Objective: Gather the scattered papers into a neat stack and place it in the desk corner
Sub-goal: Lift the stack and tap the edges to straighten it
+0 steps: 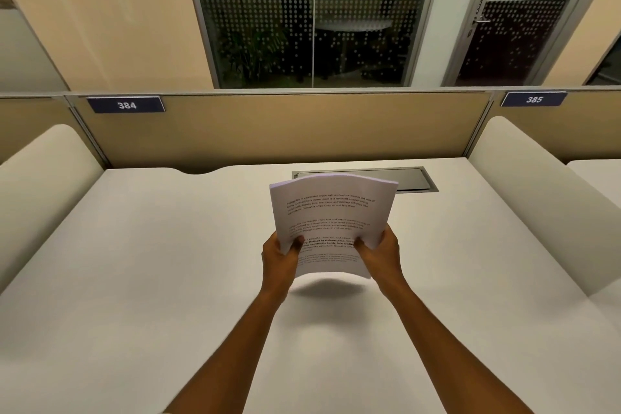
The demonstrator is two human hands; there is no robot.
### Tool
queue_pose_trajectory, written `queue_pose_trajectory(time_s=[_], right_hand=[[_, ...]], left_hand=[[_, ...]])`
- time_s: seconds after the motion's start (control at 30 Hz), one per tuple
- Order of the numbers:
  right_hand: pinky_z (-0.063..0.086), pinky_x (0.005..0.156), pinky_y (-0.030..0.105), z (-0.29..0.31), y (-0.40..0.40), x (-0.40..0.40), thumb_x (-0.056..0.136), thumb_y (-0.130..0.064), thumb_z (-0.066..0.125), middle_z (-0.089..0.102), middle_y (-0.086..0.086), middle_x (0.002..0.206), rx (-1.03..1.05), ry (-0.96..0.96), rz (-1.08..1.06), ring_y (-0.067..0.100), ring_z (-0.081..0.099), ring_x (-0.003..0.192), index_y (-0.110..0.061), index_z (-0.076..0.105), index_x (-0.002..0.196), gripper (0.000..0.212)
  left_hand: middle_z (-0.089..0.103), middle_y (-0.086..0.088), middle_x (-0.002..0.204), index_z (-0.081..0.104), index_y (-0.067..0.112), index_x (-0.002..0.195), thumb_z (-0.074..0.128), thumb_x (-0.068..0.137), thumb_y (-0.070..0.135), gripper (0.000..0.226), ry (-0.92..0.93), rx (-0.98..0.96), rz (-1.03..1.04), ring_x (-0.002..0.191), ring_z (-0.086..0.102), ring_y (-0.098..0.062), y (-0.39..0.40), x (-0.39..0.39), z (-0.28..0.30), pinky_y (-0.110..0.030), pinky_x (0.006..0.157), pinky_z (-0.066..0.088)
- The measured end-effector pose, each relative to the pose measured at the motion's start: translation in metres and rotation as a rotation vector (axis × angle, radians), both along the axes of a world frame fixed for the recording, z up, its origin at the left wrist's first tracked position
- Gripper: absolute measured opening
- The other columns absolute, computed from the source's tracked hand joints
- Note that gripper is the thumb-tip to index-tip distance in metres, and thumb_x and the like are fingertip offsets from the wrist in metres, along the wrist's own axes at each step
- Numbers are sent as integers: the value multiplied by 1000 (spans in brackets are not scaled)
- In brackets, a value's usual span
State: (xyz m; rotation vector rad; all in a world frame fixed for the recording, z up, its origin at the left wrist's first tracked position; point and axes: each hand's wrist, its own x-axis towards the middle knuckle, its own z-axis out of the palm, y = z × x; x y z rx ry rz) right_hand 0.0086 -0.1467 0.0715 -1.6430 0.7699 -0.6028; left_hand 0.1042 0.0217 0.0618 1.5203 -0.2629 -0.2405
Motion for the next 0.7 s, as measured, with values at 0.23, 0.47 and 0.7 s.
queue_pose_trajectory(time_s=[0.23, 0.47, 0.7], right_hand=[[57, 85, 36, -25, 6, -10, 82, -11, 74, 62, -1, 114, 70, 31, 19, 22, 61, 103, -19, 50, 130, 54], [56, 84, 35, -30, 8, -9, 83, -10, 73, 60, -3, 113, 101, 19, 18, 20, 60, 103, -25, 49, 127, 51], [56, 82, 32, -25, 1, -6, 82, -10, 73, 62, -4, 112, 70, -4, 6, 19, 61, 100, -23, 51, 127, 51]], left_hand=[[69, -4, 111, 61, 17, 120, 63, 92, 14, 27, 30, 50, -17, 99, 68, -23, 5, -10, -20, -20, 66, 60], [69, -4, 111, 59, 16, 122, 60, 94, 11, 29, 27, 72, -24, 98, 68, -23, 3, -8, -17, -22, 67, 60], [70, -4, 108, 61, 15, 120, 61, 94, 12, 26, -3, 52, -24, 94, 70, -23, 1, -2, -9, -29, 70, 62]])
